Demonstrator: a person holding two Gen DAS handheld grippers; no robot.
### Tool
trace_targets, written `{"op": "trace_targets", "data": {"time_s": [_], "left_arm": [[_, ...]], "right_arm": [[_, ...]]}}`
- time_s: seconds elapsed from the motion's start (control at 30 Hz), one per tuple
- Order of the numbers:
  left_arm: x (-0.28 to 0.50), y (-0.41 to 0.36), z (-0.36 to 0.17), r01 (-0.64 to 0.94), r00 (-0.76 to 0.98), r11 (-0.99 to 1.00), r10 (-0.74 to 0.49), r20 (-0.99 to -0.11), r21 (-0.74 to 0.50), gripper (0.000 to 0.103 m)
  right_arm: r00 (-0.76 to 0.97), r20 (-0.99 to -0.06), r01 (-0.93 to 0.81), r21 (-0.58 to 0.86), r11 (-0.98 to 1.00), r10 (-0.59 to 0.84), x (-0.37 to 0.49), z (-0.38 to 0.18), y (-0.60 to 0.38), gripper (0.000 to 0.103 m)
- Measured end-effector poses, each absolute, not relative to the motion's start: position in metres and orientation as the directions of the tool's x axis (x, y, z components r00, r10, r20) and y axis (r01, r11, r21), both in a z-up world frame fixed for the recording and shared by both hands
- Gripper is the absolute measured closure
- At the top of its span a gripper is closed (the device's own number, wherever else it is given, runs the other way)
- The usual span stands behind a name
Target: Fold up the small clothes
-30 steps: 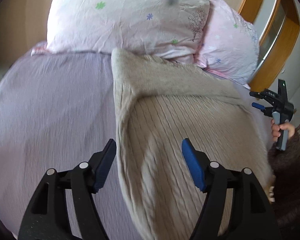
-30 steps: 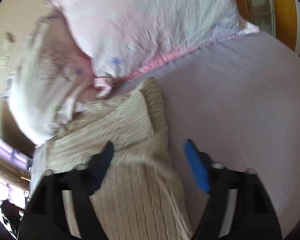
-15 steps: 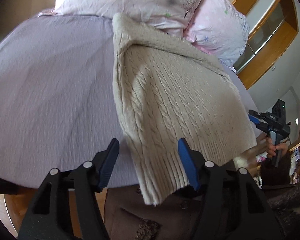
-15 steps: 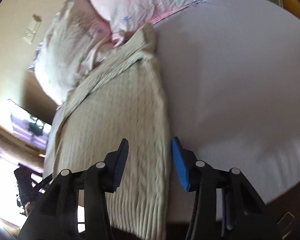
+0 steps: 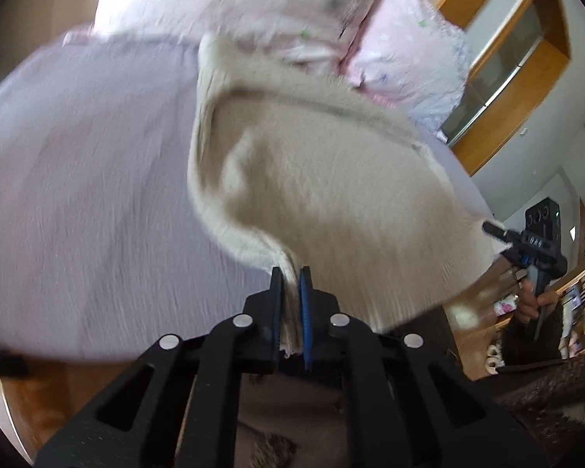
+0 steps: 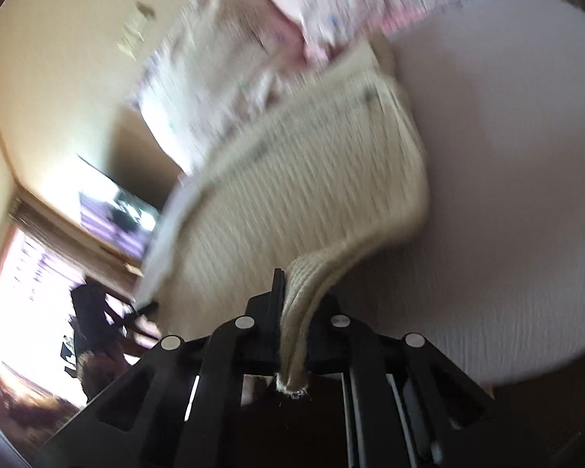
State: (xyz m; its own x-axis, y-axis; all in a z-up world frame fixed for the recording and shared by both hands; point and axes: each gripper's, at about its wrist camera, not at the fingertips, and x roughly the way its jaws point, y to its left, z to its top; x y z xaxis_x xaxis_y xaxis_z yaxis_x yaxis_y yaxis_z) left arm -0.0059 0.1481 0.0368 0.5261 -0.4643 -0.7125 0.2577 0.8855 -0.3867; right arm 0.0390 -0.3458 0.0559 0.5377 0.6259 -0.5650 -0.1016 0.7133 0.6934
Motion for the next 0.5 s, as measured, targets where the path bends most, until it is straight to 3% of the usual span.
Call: {"op": "trace_targets", "data": {"time_s": [0.13, 0.33, 0.43, 0.5], "left_arm": [[0.025, 0.153, 0.066, 0.288, 0.611, 0.898, -0.44, -0.658, -0.333, 0.096], [0.139, 0.166, 0.095, 0.221, 0.709, 0.924, -0.371, -0.6, -0.311, 0.096], [0.214, 0.166, 0.086, 0.14, 0.724, 0.935, -0.321, -0.611, -0.325, 0.096], [0.262, 0.165, 0.07, 0.083, 0.712, 0.935, -0.297, -0.636, -0.344, 0.096]], "right_arm": [[0.628, -0.444, -0.157, 0.732, 0.663, 0.639, 0.075, 0.084, -0.354, 0.095], [0.69, -0.351, -0.154, 0.783, 0.602, 0.633, 0.174, 0.091, -0.365, 0.095], [0.721, -0.377, -0.074, 0.792, 0.607, 0.581, 0.245, 0.08, -0.364, 0.095], [0.722, -0.474, 0.048, 0.761, 0.647, 0.504, 0.292, 0.055, -0.361, 0.094]]}}
